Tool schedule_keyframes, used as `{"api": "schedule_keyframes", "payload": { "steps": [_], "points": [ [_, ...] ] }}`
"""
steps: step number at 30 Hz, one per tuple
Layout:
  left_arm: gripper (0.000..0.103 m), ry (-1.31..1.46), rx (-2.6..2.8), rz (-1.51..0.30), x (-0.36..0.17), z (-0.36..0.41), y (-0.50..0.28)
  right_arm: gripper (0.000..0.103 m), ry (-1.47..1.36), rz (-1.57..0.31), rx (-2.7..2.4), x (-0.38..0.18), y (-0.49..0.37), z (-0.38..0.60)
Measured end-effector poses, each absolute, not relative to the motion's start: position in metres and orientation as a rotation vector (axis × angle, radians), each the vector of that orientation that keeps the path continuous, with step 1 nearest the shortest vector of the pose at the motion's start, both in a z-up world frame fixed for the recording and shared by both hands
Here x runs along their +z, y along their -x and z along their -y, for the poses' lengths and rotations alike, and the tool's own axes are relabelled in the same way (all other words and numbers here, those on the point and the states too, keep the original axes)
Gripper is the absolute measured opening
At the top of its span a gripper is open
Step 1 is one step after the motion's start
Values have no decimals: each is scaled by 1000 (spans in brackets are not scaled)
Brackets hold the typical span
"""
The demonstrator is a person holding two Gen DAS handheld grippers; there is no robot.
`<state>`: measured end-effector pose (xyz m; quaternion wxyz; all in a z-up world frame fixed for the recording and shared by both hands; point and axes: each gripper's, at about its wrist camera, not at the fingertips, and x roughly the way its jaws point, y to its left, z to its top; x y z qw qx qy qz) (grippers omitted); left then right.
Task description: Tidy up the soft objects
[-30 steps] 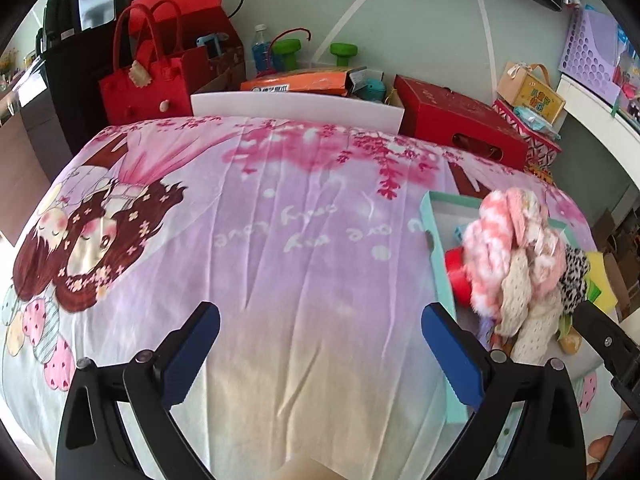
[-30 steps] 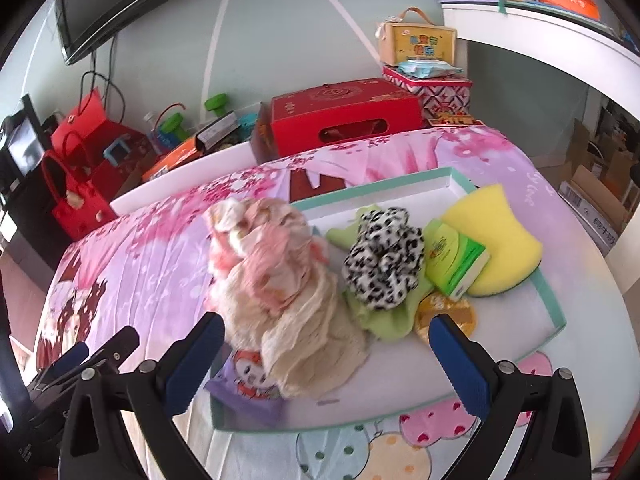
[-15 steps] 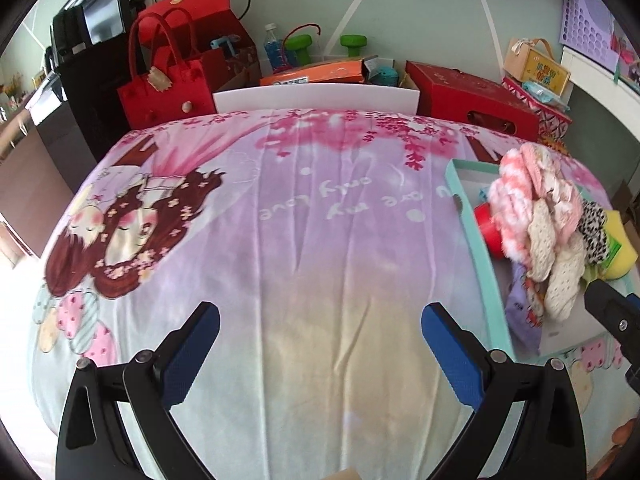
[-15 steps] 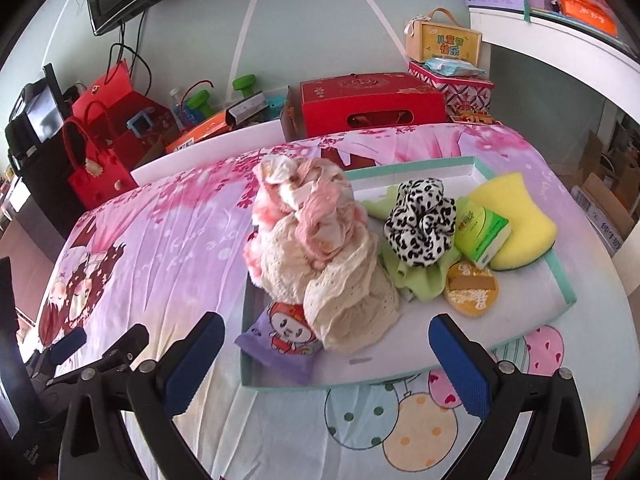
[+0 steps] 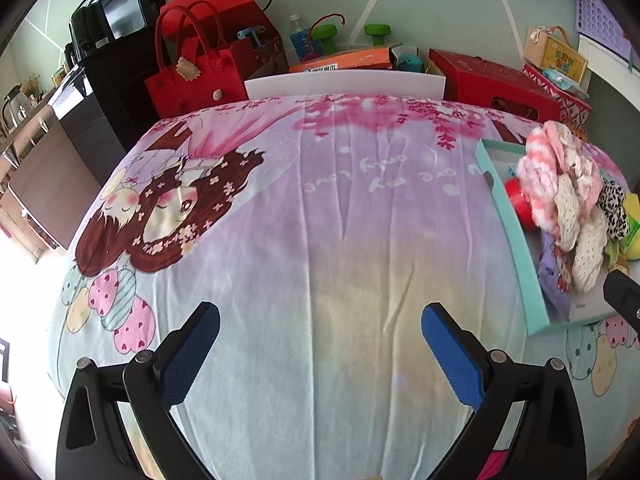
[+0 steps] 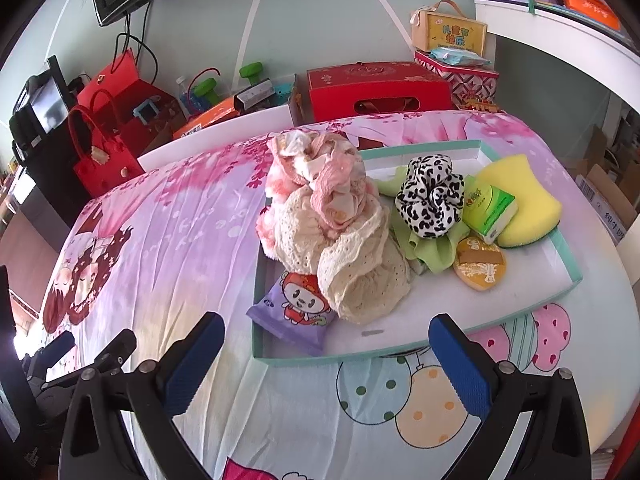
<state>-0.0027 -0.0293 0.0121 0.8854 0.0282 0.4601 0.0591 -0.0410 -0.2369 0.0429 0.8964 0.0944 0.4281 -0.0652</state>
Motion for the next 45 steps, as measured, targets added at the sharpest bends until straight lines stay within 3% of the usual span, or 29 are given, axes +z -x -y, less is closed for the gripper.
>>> {"api": "schedule_keyframes", "payload": {
  "steps": [45],
  "points": [
    [101, -113, 198, -1065, -6, 20, -3, 103, -90, -976, -183, 26, 37, 225]
  ]
}}
